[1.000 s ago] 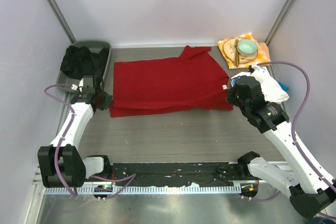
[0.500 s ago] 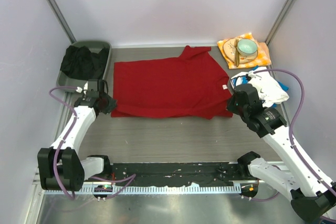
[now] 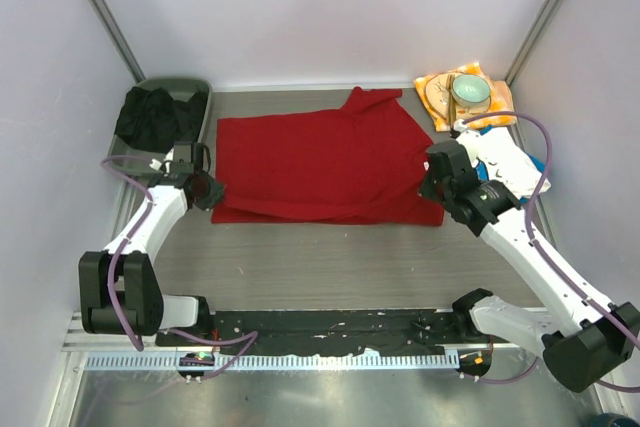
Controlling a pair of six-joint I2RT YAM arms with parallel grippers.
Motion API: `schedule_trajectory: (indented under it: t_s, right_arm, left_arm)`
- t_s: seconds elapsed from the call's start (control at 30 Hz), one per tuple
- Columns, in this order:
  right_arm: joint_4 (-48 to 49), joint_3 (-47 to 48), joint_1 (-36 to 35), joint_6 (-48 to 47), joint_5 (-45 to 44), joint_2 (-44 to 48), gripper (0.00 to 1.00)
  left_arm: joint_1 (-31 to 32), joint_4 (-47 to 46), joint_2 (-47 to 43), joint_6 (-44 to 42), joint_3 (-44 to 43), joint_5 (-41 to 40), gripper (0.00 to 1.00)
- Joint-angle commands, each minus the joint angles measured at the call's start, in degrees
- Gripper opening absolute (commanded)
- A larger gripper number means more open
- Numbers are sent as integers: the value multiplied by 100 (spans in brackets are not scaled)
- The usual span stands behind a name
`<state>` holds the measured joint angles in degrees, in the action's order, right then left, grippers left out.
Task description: Fold and stack the t-shirts
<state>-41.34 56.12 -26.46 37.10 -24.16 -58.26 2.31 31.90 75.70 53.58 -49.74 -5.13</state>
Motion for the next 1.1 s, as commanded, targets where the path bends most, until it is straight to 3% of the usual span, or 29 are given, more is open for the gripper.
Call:
schedule_trajectory:
  t_s: [0.0,0.8,1.07]
  right_arm:
    - [513,452,79,-133,-176,-264,1]
    - [1497,1401,598,-326,482,-2539,1]
    - [1629,2218,589,-397,781,-3507,1]
  left_arm:
    - [24,-202,85,-6,-387,-191,0]
    - [24,-816,1192,381,-511,-288,0]
    - [24,-1019,1412,399,-467,-217,0]
